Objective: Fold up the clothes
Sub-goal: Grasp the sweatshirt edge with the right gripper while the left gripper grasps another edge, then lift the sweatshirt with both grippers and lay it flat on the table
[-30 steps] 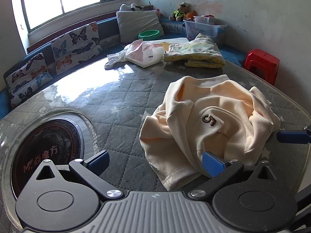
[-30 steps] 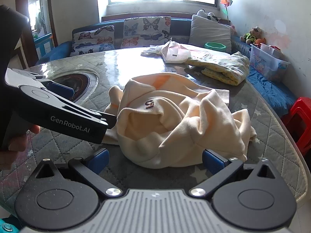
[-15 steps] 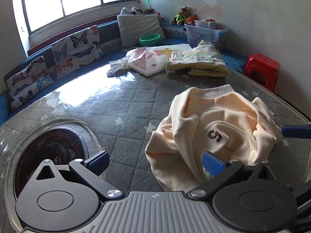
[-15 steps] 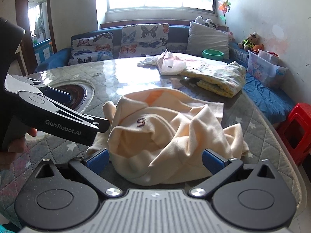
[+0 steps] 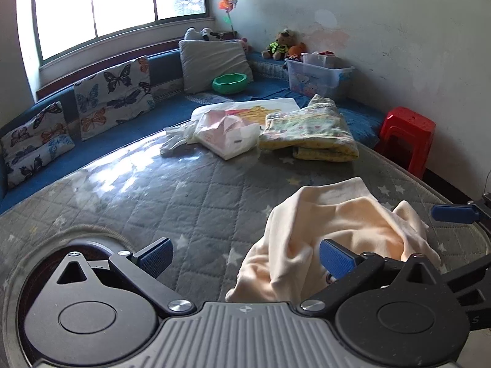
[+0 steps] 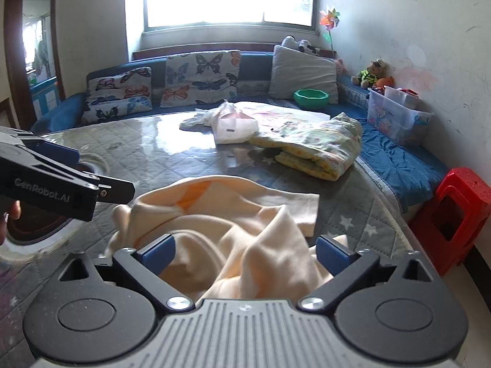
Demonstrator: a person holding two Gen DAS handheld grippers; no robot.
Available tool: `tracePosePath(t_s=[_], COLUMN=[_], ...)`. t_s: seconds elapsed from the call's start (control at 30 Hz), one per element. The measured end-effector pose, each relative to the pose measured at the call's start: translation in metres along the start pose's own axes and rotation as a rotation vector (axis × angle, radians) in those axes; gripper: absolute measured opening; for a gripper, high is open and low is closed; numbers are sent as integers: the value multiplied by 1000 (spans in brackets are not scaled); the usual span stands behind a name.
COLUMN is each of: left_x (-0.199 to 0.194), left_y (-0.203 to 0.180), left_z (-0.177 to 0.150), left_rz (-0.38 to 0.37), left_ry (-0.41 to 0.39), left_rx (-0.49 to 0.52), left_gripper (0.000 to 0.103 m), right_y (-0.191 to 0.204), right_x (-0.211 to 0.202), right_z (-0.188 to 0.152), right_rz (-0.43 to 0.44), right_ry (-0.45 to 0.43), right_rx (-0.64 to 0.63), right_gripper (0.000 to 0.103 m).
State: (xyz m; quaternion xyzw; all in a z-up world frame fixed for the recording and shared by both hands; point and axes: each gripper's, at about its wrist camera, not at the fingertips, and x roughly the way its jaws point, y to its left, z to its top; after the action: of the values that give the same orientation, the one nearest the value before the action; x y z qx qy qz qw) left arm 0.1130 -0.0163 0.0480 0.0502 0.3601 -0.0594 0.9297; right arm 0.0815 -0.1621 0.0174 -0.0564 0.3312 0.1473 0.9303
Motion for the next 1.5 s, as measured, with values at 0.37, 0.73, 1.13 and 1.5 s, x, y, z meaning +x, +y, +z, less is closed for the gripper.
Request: tracePosePath(t_s=[0.37,0.73,1.13,1.5], left_x=[53,80,90,54], left_y=[-1,-4,-10,10], left_z=[14,21,18,18], left_rz=[-53,-73,-120,-105], left_ry=[92,150,183,87], left_rx=[-20,-15,23,-14], left_gripper=[76,72,14,8], right_y=[-17,-25,-26,-28], right_x=[41,76,84,40], right_z=[9,20,13,16], right_rz=[-17,-22,-19,-110], right_ry=[66,139,195,35], right_rx=[22,21,-17,-97], right_gripper=[79,60,31,7])
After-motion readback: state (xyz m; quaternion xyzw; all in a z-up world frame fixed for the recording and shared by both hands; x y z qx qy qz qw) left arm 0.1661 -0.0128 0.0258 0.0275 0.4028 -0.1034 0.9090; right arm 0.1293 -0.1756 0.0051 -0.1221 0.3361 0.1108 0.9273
